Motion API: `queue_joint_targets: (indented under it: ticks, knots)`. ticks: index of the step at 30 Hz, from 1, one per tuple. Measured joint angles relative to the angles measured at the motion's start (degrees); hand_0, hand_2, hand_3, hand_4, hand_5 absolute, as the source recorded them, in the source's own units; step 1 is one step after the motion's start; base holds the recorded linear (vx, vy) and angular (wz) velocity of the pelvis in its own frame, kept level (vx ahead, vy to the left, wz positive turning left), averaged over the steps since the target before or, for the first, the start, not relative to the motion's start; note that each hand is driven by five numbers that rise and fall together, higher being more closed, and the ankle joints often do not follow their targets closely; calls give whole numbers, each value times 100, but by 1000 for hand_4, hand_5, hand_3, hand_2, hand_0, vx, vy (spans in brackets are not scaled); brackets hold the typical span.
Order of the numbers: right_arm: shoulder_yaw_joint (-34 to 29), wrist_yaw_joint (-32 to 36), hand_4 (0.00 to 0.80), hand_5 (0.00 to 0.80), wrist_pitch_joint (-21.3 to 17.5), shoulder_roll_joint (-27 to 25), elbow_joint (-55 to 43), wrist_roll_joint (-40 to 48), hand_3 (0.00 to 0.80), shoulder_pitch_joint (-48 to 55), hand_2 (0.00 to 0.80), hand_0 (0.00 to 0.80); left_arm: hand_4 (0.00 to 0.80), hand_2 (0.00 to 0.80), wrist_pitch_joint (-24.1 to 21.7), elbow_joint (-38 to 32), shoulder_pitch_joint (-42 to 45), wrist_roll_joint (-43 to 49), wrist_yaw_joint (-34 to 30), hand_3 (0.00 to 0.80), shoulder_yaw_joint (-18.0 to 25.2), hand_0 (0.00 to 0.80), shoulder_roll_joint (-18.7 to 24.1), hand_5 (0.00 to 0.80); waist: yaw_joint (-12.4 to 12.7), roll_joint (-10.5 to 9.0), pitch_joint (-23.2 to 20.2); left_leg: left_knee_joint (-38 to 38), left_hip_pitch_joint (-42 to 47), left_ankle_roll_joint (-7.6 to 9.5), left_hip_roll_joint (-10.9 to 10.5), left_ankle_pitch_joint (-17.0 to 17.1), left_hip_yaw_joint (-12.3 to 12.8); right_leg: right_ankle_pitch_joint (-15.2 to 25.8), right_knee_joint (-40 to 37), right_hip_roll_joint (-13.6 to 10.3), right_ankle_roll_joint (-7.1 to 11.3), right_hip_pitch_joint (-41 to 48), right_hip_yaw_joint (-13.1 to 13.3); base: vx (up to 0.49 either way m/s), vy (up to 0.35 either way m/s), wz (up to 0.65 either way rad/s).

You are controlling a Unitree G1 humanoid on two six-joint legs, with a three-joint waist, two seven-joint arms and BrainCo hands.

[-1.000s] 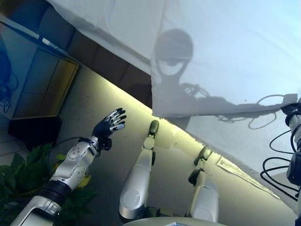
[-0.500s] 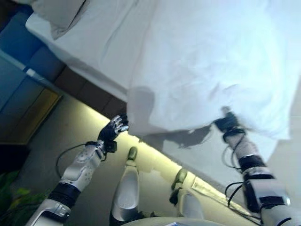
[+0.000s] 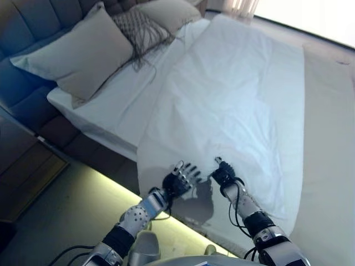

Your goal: Make the bed neatly

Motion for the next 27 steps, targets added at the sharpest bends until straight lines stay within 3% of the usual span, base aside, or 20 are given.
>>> queue_joint_targets:
  ticks: [5,10,18,24,27]
  knots:
    - [-24,-30,800,800,1,-75,90,1,800,46,800,800,0,0,367,11,23,-900,559,0,-114,0,29,0,-66,12,-33,-143,245,-45,30,60,-2,-25,4,22,10,172,-7,46,-34,1]
    - [-65,-26,800,800,1,-82,132,2,800,187,800,800,0,0,668,48,225,-1090,979,0,-125,0,168,0,-51,0,-93,-294,373,-71,76,122,-39,-95,1,62,42,275,-8,-7,-61,6]
    - [-245,144,800,800,-3,-296,151,124,800,249,800,800,0,0,1061,768,526,-829,876,0,-83,0,507,0,11,6,-92,-394,340,-155,197,223,-142,-105,-4,197,29,241,-30,-40,-51,4]
    - [-266,145,800,800,-3,-341,87,293,800,248,800,800,0,0,1055,1043,527,-839,508,0,-88,0,462,0,32,-54,-43,-403,261,-211,251,258,-167,-111,-1,258,22,191,-46,-30,-70,5]
    - [-236,148,800,800,-24,-294,2,295,800,179,800,800,0,0,905,1078,393,-1132,453,0,-176,0,365,0,8,-193,67,-380,114,-254,331,296,-186,-111,27,329,8,50,-44,-186,-114,2]
